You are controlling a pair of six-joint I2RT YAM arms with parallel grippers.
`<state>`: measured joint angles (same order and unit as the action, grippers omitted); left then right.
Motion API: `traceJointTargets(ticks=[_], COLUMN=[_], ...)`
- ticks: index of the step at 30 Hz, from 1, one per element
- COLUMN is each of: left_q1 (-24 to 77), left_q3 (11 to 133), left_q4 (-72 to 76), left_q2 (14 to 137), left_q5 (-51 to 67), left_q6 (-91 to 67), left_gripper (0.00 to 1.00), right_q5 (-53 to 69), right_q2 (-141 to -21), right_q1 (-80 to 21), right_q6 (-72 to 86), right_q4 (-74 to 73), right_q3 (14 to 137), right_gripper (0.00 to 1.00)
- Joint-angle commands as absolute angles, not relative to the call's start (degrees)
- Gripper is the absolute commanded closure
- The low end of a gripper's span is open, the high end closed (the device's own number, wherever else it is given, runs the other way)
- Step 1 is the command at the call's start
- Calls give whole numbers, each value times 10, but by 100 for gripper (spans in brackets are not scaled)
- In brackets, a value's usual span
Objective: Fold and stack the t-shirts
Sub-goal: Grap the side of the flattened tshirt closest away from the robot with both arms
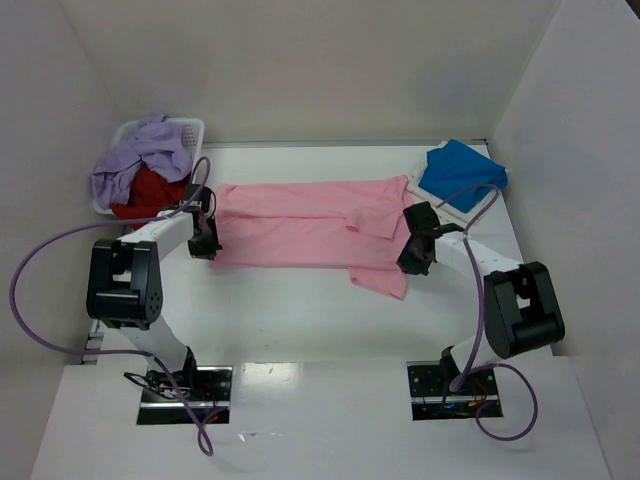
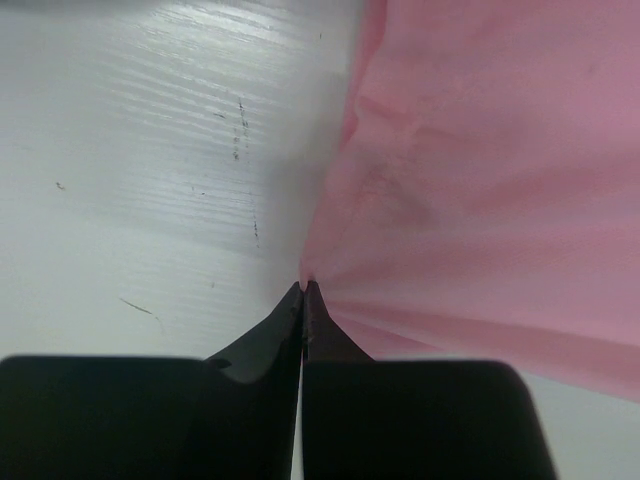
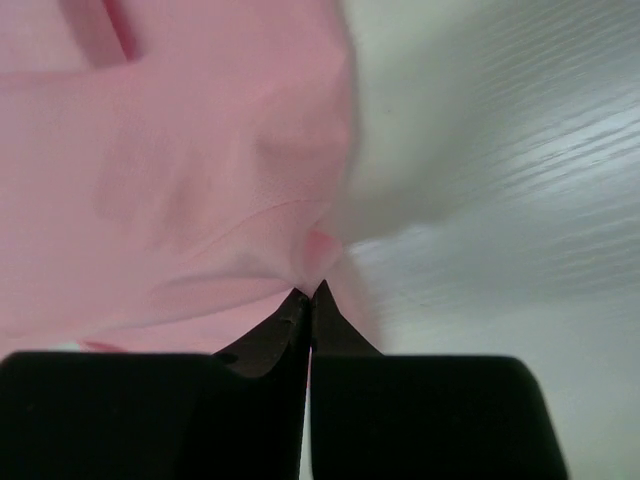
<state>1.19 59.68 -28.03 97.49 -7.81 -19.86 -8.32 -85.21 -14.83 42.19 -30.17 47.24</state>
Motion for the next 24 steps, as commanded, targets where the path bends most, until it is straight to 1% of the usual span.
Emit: traceJointTargets(ticks=[1, 9, 14, 18, 21, 22, 24], left_q1=[2, 2, 2, 2, 2, 2, 2], left_q3=[606, 606, 611, 635, 688, 701, 744], left_q4=[-288, -278, -278, -278, -283, -283, -283], left_q2=[946, 952, 952, 940, 928, 928, 947], left_q5=[-105, -70, -48, -24, -18, -18, -18], left_q6=[-208, -192, -182, -176, -164, -164, -157], left_gripper=[100, 100, 100, 100, 100, 100, 100], right_q5=[-123, -98, -59, -45, -45, -45, -45], right_q2=[-815, -809, -797, -785, -780, -787, -810], right_q1=[-128, -128, -128, -128, -128, -128, -123], right_q6=[424, 412, 400, 385, 374, 367, 353], right_q4=[-330, -323, -312, -320, -326, -326, -321], right_q3=[479, 474, 474, 524, 583, 584, 626], right_gripper=[100, 100, 100, 100, 100, 100, 100])
